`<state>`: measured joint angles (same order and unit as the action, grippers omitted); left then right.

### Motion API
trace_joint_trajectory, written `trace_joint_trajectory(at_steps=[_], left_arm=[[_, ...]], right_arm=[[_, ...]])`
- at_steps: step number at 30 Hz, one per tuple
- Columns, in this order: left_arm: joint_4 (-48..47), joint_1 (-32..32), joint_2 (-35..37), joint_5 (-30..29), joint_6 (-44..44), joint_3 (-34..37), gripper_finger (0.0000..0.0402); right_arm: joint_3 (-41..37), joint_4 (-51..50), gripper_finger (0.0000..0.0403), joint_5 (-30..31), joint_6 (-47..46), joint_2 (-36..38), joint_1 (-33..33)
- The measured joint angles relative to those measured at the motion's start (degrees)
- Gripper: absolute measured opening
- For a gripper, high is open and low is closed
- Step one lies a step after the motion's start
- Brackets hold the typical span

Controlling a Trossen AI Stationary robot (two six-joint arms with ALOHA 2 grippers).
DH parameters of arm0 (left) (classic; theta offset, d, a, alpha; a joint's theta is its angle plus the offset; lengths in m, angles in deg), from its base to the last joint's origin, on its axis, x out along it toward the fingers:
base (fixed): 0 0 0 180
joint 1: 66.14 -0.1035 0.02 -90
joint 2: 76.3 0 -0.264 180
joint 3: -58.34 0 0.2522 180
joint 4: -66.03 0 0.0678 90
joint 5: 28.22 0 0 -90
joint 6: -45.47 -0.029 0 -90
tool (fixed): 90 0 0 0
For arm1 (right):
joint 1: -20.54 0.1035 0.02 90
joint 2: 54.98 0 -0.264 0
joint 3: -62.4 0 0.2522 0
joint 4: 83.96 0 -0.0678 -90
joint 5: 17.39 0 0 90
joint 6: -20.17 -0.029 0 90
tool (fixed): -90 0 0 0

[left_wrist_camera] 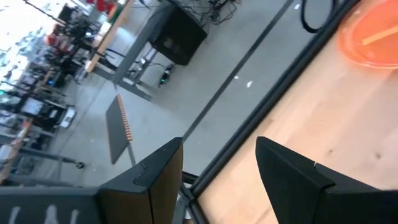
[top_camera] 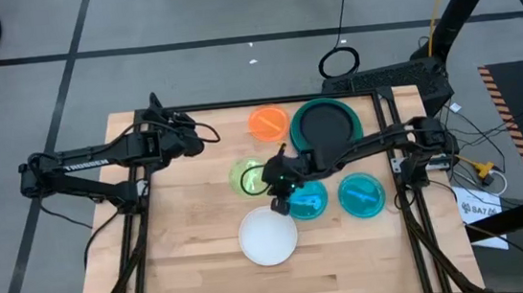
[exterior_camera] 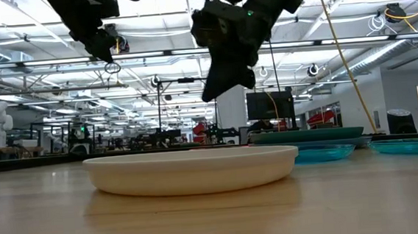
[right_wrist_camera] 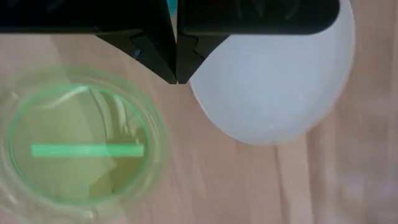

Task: Stack plastic plates
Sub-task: Stack the white plate on top of the black plate

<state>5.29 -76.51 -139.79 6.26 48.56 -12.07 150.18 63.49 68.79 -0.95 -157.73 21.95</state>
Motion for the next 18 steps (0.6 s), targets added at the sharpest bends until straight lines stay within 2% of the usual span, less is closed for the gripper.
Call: trace_joint_trajectory(at_steps=[6, 9, 14, 18], left_arm=[[-0.79, 1.72, 0.00, 1.59, -0.16, 0.00, 0.0209], [-2.93, 3.13, 0.00, 1.72, 0.20, 0.02, 0.0209], [-4.17, 5.95, 0.00, 1.83, 0.45, 0.04, 0.0209], [-4.20, 7.46, 0.00, 1.81, 0.20, 0.04, 0.0209]], right_arm=[[1.19, 7.36, 0.0006, 0.82, -0.74, -2.37, 2.78], [4.52, 5.55, 0.0007, 0.78, -0.64, -5.06, 3.28], [14.41, -5.68, 0.0008, 0.81, 0.83, -10.47, 3.70], [19.46, -15.61, 0.0008, 0.81, 1.59, -13.75, 3.90]])
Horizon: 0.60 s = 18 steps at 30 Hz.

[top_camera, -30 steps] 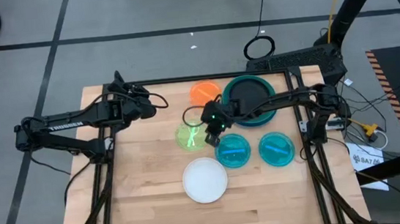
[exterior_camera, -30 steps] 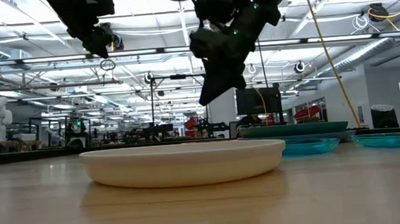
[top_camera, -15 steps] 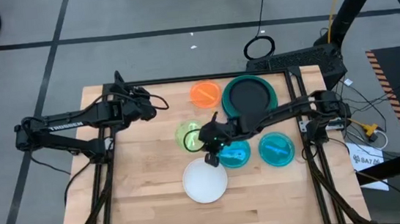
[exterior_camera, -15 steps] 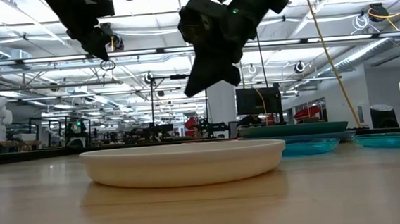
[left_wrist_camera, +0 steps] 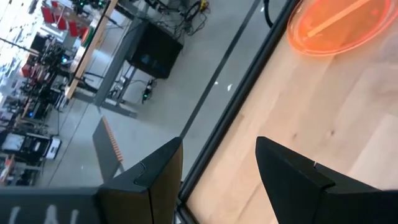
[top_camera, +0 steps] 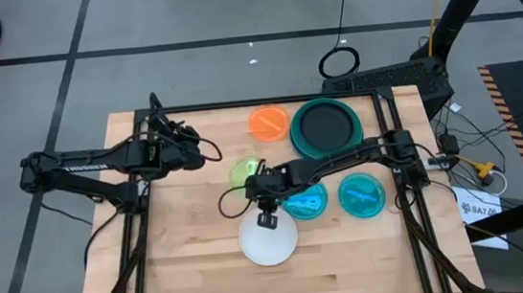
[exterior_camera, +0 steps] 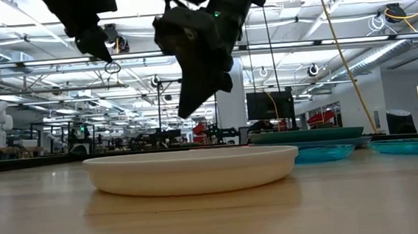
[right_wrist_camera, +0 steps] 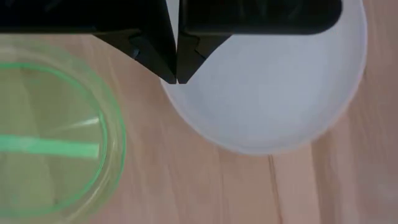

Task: Stack plastic plates
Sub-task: Stack the white plate on top of the black plate

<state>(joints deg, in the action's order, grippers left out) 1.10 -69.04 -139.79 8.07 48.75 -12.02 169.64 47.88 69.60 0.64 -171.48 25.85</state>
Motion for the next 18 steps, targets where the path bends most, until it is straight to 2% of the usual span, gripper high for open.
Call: trace_joint_trajectory(at_steps=[6, 11, 15, 18], left_arm=[[-0.52, 1.38, 0.00, -0.02, 0.29, 0.00, 0.0209], [-1.61, 1.93, 0.00, -0.06, 0.93, 0.00, 0.0209], [-2.98, 1.93, 0.00, -0.09, 2.40, 0.00, 0.0209], [-3.09, 1.93, 0.00, -0.10, 2.76, 0.00, 0.0209]], right_arm=[[1.51, -10.02, 0.0008, 0.07, 2.84, -0.67, 0.87], [1.50, -10.38, 0.0013, 0.40, 2.46, -0.67, 0.96], [1.50, -9.45, 0.0040, 5.73, 2.94, -0.69, 1.36], [1.50, -8.04, 0.0075, 6.65, 3.20, -0.69, 1.49]])
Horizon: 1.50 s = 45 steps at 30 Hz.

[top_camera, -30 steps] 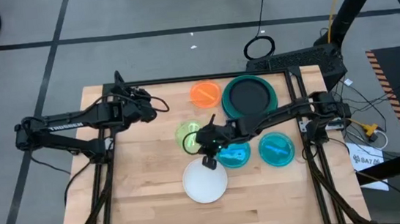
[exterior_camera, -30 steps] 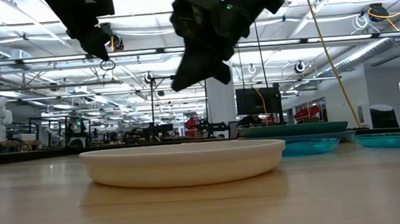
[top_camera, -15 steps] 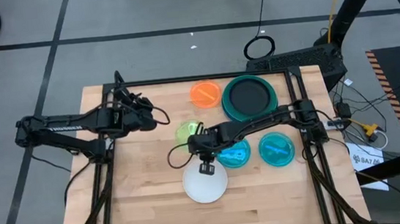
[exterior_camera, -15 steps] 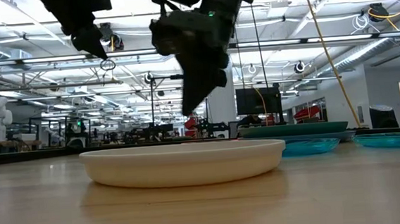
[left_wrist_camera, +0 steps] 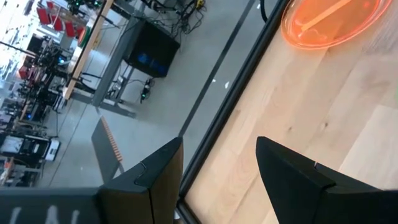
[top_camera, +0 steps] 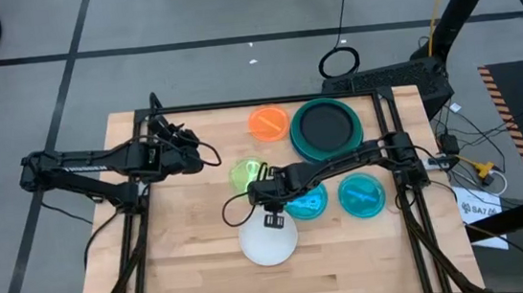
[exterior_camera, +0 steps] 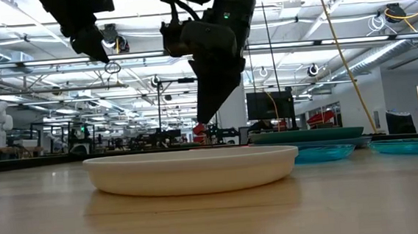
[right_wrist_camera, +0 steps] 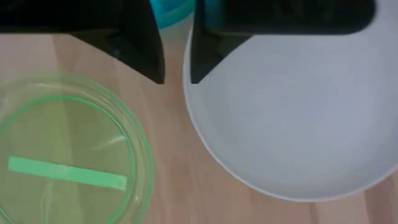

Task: Stack plastic plates
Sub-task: Stack the white plate on top of the black plate

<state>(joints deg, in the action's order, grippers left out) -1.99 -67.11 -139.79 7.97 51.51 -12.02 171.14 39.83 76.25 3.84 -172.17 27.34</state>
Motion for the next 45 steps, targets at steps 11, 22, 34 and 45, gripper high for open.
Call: trace_joint_trajectory(at_steps=[11, 22, 34, 45], left_arm=[[-0.25, 0.11, 0.02, -0.07, 0.67, 0.00, 0.0209], [-0.50, 0.37, 0.02, -0.07, 0.74, 0.00, 0.0209], [-0.91, 0.37, 0.02, -0.07, 1.06, -0.02, 0.0209], [-1.74, 0.37, 0.02, -0.07, 2.03, -0.02, 0.0209]], right_arm=[[0.00, 0.80, 0.0173, -0.78, -0.32, -4.58, 0.08], [-0.02, 2.14, 0.0137, -0.91, -0.54, -6.32, 0.08], [-0.02, 5.50, 0.0041, -0.99, -1.95, -7.39, 0.05], [-0.02, 6.86, 0.0006, -1.27, -3.93, -7.30, 0.05]])
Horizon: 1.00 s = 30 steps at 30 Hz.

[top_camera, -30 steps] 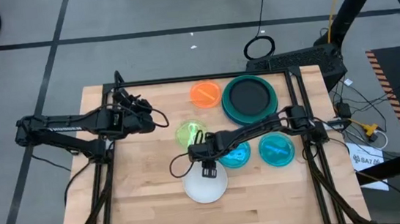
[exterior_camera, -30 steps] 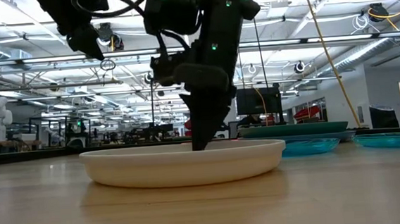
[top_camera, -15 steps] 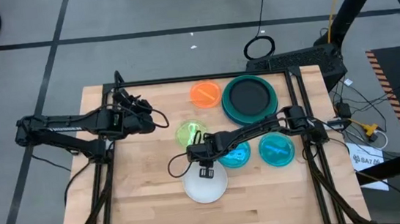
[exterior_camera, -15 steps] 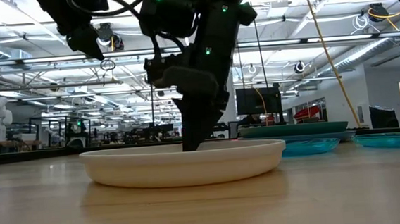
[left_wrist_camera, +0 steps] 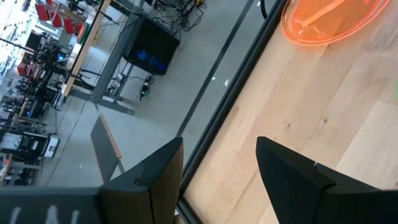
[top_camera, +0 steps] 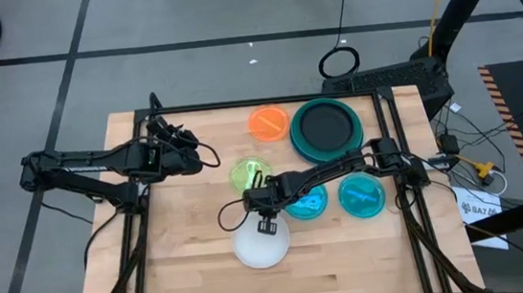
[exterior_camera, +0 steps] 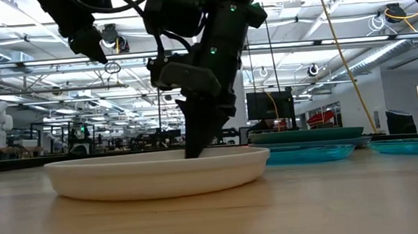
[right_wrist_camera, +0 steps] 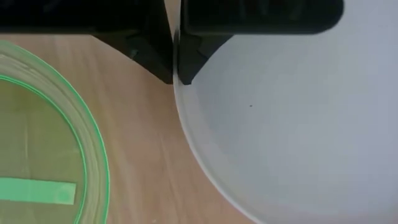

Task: Stack plastic plates
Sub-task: Stack the white plate on top of the black plate

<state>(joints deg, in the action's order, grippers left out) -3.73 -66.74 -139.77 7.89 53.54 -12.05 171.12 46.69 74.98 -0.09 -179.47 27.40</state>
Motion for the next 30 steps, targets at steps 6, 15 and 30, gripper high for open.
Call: trace_joint_trajectory(at_steps=[6, 15, 30], left_arm=[[-0.44, 0.00, 0.00, 0.00, 0.31, 0.00, 0.0209], [-1.20, 0.00, 0.00, 0.00, 1.22, 0.00, 0.0209], [-1.21, 0.00, 0.00, 0.00, 1.62, 0.00, 0.0209]], right_arm=[[-0.02, -0.42, 0.0004, -1.18, -0.29, 0.29, -0.38], [-0.04, -3.58, 0.0002, -3.66, 1.34, 4.96, -2.00], [-0.04, -17.22, 0.0001, -2.35, 8.82, 14.81, -8.98]])
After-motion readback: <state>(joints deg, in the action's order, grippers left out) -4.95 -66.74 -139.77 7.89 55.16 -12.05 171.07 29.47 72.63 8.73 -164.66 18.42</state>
